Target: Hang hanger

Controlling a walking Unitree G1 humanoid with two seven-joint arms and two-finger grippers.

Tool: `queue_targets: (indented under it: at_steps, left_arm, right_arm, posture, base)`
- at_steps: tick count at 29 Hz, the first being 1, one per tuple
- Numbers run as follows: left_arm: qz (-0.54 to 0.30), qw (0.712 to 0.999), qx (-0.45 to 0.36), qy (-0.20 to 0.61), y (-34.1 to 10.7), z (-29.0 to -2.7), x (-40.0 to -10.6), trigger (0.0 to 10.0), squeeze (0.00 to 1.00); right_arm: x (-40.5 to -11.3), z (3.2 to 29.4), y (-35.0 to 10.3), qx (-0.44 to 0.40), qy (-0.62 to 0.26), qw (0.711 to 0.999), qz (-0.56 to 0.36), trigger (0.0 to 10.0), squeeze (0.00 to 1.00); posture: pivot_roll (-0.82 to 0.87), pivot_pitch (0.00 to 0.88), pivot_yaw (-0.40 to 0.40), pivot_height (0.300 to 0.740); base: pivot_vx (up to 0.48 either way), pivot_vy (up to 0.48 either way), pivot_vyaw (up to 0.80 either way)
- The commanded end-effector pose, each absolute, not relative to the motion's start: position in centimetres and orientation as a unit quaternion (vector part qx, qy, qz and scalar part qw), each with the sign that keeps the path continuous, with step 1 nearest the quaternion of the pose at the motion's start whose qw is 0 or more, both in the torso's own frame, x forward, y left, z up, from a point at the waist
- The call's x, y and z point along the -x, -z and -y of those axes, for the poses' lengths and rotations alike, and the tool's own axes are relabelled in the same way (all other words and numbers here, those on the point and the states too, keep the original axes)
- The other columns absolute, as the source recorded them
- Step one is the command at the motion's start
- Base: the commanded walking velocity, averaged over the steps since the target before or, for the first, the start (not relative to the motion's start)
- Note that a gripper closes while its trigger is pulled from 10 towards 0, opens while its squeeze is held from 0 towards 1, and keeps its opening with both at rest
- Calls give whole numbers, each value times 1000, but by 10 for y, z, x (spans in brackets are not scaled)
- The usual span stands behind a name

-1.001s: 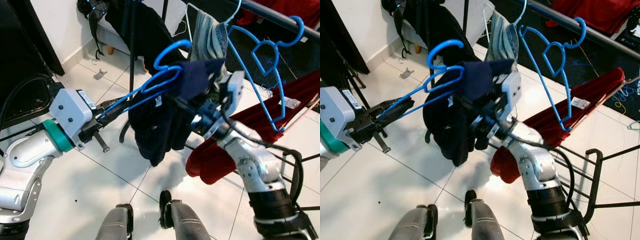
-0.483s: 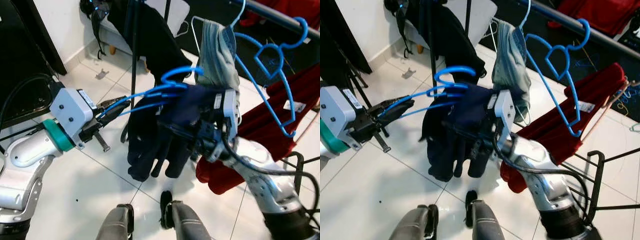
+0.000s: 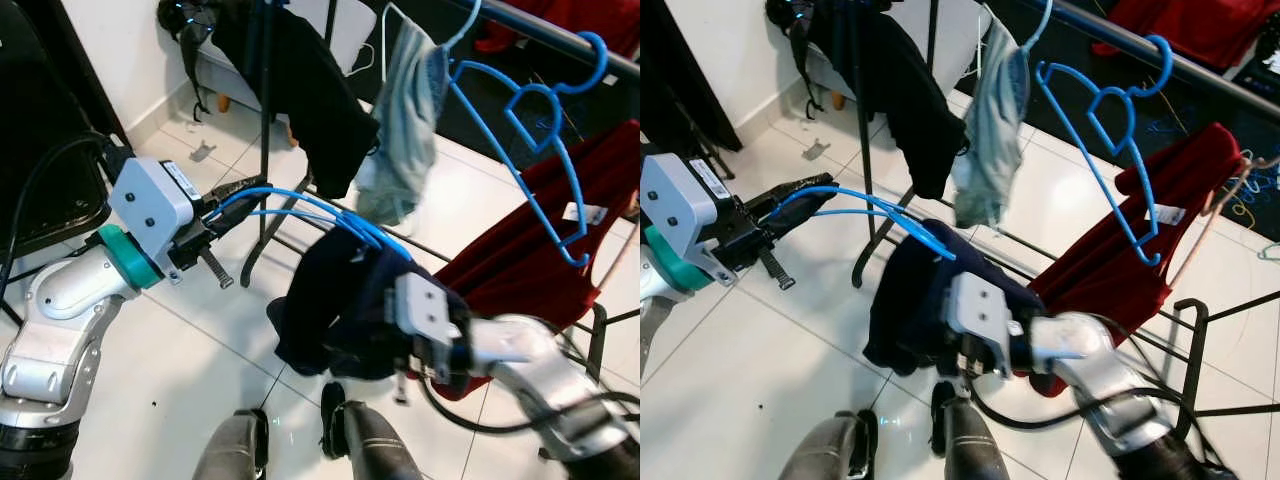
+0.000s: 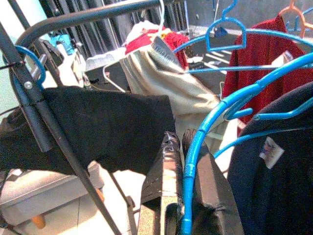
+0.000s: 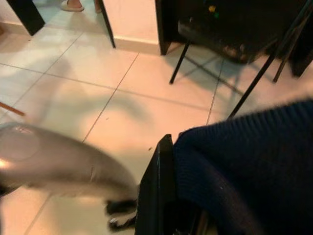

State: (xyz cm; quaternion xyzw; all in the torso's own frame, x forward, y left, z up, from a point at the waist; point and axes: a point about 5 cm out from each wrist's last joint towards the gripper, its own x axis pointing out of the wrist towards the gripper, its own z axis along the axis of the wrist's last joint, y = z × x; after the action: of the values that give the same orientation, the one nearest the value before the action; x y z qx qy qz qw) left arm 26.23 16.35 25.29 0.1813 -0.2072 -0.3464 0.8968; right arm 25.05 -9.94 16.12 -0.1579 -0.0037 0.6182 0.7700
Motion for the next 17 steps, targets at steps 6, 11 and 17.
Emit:
queue_targets:
  at_steps: [6,11,17]
  left_arm:
    - [232,887,-152,370,-260,-154,-250,9373,0]
    - [226,885,-153,376,-258,-154,-247,9333,0]
    - [219,883,-152,385,-255,-152,-245,9373,0]
  right_arm:
    - [-282,80,-167,151,-527,835,49,0,0]
    - [-304,77,-183,149,-444,879,87,0,0]
    - [-326,85,-204,144,-354,915,127,0,0]
  posture:
    - [-36,179,-1,740]
    - [-32,179,-2,740]
    - [-36,180,-1,740]
  base:
    - [0,0,0]
    - [0,0,0]
    - [0,0,0]
